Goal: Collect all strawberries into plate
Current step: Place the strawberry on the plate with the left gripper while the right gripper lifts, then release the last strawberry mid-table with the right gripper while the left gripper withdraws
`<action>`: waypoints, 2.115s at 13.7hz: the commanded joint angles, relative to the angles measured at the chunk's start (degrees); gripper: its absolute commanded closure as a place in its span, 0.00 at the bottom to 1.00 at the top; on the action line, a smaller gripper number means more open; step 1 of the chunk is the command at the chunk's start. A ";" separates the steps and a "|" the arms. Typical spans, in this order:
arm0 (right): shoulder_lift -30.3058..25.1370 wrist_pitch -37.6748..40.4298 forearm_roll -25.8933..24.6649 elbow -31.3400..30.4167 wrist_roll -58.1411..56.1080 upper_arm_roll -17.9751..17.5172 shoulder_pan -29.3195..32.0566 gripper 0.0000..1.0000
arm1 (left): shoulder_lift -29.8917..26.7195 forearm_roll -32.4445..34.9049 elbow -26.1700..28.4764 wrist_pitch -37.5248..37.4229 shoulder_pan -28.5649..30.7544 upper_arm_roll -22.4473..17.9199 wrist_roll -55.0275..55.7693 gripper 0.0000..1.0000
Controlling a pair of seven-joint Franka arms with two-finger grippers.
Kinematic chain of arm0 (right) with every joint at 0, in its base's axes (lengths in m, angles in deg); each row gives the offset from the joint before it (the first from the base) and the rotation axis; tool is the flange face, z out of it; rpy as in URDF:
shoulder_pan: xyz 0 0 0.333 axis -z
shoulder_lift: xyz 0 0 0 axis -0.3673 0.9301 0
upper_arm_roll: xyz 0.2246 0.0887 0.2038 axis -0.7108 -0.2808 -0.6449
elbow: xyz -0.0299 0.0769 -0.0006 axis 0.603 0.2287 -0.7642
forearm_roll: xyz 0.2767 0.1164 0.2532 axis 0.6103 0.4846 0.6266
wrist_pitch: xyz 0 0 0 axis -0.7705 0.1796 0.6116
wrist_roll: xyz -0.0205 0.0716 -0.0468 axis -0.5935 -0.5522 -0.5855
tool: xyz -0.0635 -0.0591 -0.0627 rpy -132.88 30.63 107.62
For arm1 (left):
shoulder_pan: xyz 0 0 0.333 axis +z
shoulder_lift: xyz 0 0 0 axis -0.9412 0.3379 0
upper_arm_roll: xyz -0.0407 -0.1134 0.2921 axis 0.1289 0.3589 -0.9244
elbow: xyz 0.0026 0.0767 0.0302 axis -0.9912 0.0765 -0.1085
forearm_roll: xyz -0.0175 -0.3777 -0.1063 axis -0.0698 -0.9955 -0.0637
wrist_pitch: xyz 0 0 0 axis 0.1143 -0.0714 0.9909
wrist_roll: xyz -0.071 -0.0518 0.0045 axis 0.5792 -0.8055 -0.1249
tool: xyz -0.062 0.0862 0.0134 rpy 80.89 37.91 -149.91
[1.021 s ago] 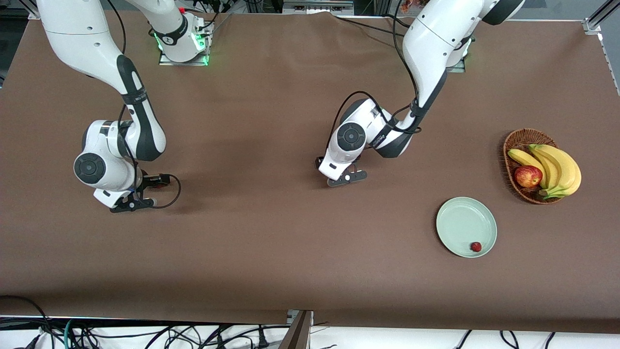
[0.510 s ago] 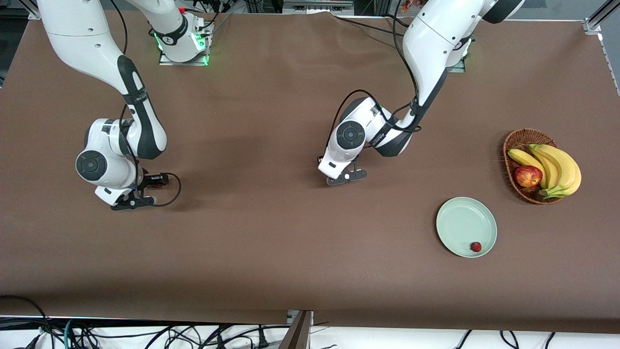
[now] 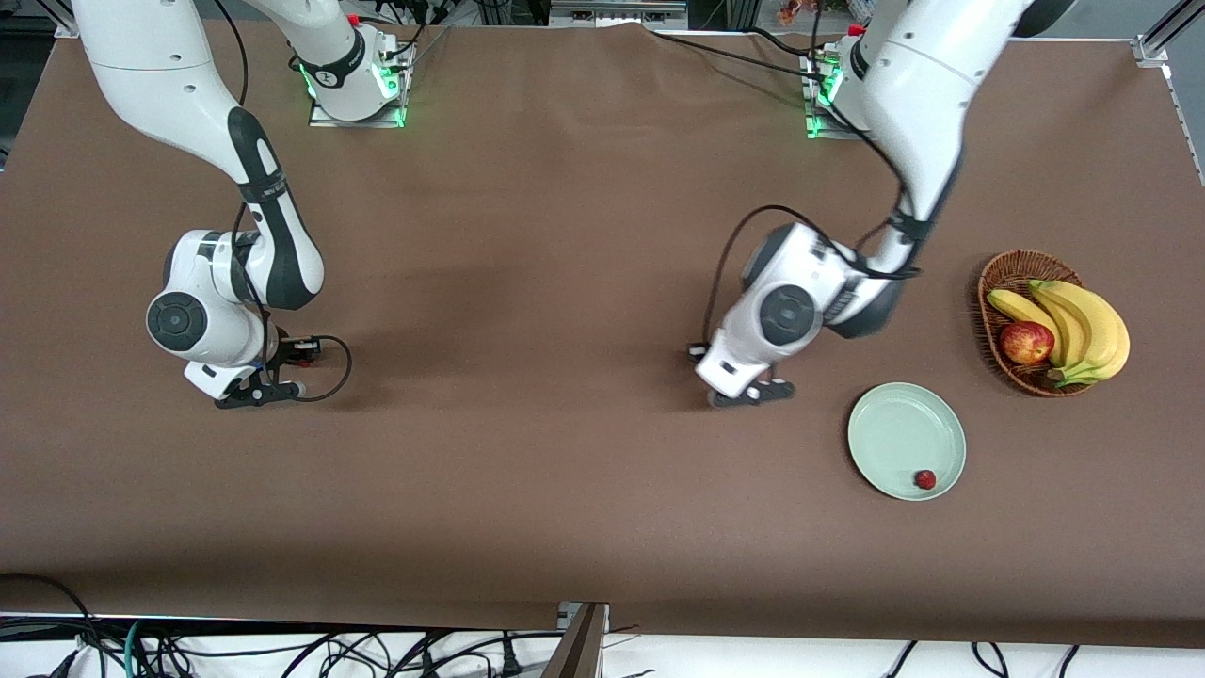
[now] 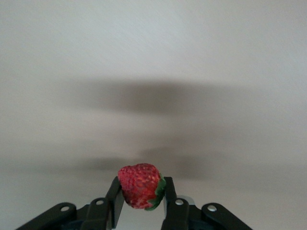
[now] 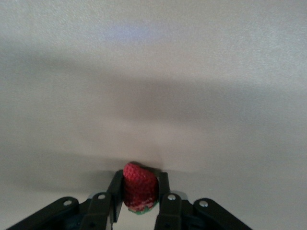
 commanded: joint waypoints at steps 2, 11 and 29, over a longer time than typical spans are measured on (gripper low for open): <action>-2.13 -0.48 2.21 0.19 -0.48 -1.48 0.09 0.82 | -0.53 4.02 -3.15 -5.44 6.95 -0.56 -13.85 1.00; -0.29 -0.30 9.16 9.50 26.11 -12.12 -8.49 0.82 | 3.16 10.55 -4.46 -2.80 19.62 -0.57 -33.93 0.00; 15.36 -14.10 8.11 26.48 72.04 -11.78 -36.21 0.00 | -2.37 6.59 -7.28 -9.31 18.84 5.14 -28.67 0.00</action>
